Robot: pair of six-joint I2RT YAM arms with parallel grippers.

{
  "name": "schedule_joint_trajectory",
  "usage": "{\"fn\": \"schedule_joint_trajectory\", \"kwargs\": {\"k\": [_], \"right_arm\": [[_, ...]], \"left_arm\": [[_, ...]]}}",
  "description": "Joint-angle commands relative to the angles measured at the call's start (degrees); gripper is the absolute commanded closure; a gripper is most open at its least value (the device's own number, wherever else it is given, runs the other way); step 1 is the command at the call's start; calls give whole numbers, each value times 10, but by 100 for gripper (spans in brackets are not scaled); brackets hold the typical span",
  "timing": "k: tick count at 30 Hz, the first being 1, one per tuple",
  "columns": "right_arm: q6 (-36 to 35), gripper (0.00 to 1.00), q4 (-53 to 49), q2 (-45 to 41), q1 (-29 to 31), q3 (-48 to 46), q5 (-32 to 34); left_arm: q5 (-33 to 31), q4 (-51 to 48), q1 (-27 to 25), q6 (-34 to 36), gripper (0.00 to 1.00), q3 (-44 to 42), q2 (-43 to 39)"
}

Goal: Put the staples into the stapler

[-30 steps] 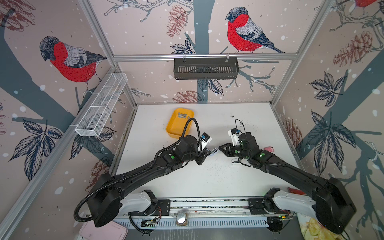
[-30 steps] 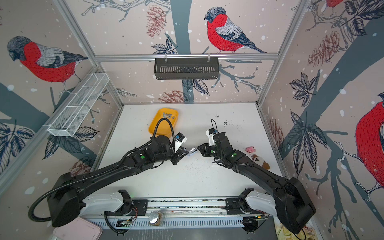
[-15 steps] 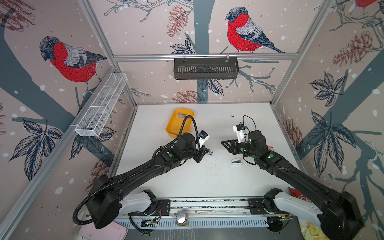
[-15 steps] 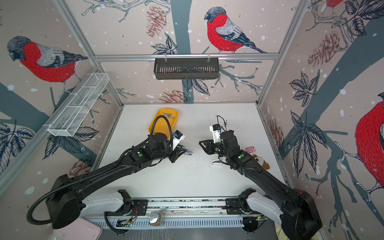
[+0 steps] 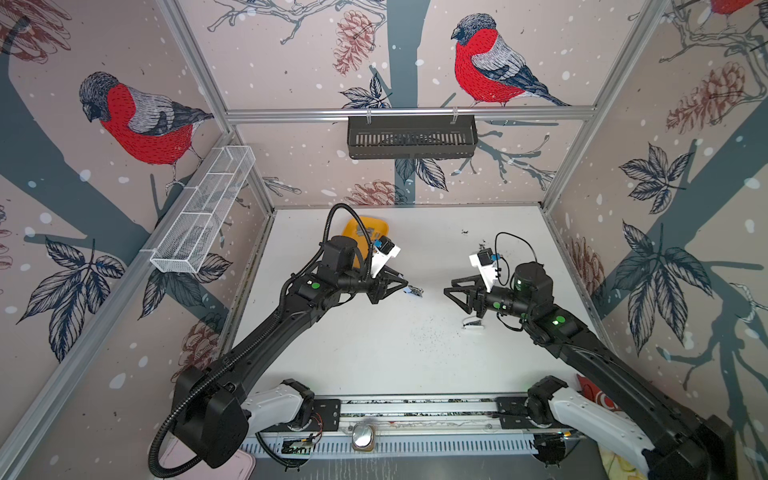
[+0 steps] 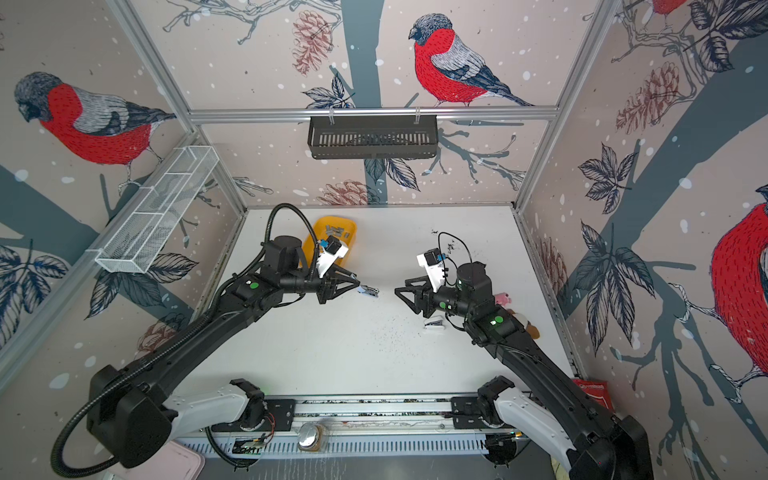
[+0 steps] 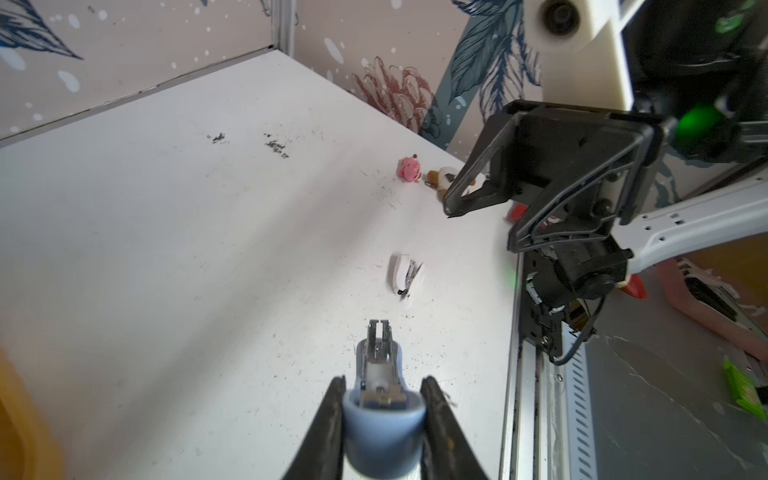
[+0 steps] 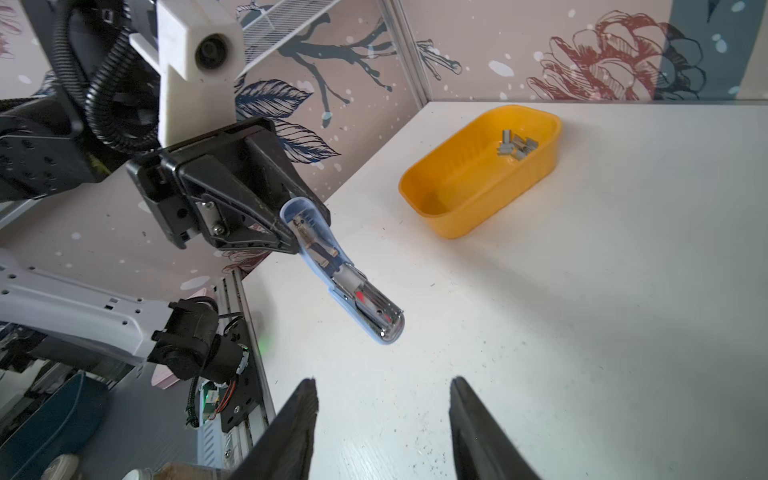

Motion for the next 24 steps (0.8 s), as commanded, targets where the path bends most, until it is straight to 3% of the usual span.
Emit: {"fn": "schedule_joint_trajectory", "kwargs": {"k": [1,11,15,24], "right_arm": [[-33,45,22,-1,11,13,-41],[-89,42,-24,48,139,80,15],[-95,44,-21,72,158,91,16],[-113,49,-51,106,183,117,7]], "left_arm": [[100,-38,7,56,81,12,4],[218,-63,7,90,80,29,0],[243,-99,7,126,80,42,0],[255,-98,7,132,80,39,-1]]}}
